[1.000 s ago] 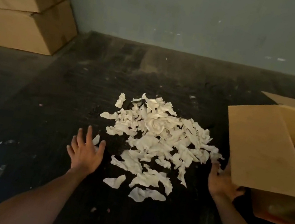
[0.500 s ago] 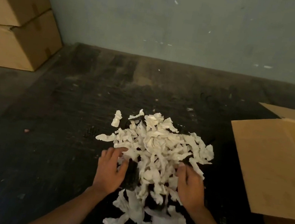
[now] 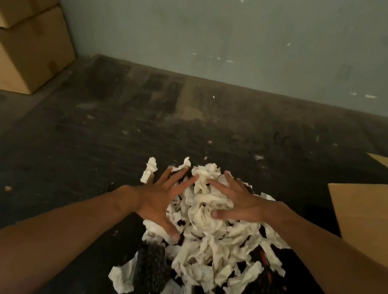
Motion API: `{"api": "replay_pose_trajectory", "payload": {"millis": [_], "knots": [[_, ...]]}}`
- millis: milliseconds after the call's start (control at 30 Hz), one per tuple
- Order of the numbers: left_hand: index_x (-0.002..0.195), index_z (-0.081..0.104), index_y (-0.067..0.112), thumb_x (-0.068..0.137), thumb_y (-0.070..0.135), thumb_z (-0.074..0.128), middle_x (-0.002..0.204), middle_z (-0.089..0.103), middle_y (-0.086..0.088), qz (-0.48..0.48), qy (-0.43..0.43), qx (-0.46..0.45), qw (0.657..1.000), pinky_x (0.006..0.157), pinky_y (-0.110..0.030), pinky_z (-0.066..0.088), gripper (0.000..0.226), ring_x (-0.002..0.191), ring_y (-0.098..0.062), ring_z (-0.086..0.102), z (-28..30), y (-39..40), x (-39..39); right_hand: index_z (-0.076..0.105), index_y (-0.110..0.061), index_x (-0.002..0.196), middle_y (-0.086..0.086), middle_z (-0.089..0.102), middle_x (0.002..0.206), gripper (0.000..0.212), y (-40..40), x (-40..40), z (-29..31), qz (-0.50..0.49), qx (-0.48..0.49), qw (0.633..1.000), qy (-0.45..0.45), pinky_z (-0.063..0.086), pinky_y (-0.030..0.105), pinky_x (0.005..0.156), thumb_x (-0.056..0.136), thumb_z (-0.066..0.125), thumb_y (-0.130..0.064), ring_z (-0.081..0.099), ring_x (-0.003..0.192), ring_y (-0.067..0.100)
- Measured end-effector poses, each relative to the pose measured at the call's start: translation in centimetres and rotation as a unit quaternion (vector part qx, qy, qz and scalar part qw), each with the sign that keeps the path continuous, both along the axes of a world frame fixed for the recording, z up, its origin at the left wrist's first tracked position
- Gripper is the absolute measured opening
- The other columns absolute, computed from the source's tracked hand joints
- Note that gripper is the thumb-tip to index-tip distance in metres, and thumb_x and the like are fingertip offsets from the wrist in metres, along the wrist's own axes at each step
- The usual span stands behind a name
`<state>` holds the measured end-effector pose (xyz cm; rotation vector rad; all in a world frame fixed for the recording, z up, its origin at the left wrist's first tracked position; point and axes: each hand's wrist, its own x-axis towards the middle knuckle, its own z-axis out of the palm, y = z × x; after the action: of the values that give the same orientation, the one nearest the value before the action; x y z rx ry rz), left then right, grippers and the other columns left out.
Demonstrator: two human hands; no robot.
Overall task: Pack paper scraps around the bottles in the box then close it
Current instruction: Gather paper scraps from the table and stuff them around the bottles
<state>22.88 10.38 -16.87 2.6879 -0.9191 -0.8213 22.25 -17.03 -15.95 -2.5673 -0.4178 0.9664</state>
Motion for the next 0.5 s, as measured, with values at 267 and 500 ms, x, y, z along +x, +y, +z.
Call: {"api": "replay_pose_trajectory", "payload": {"millis": [267, 500], "knots": [[0.140, -0.036, 0.044, 0.047, 0.080, 0.073, 0.152, -0.042, -0.003, -0.120, -0.041, 0.081, 0.989, 0.108, -0.067, -0.020, 0.148, 0.137, -0.034, -0.041, -3.9, 2.3, -5.0, -0.031, -0.057, 0.137, -0.008, -0.051, 0.145, 0.133, 1.4, -9.2, -3.8, 0.121, -0.081, 0.988, -0.044, -0.013, 0.074, 0.106, 0.052, 0.067, -0.084, -0.042, 0.136, 0.030], [0.147, 0.030, 0.036, 0.064, 0.073, 0.056, 0.138, 0.046, -0.001, -0.069, -0.217, 0.009, 0.974, 0.094, -0.052, 0.045, 0.095, 0.125, -0.026, 0.039, -6.9, 4.4, -11.1, 0.011, -0.050, 0.150, 0.004, 0.016, 0.162, 0.090, 3.3, -15.8, -7.0, 0.059, -0.071, 0.964, -0.249, 0.031, 0.068, 0.104, 0.073, 0.036, -0.090, 0.026, 0.143, 0.035]]}}
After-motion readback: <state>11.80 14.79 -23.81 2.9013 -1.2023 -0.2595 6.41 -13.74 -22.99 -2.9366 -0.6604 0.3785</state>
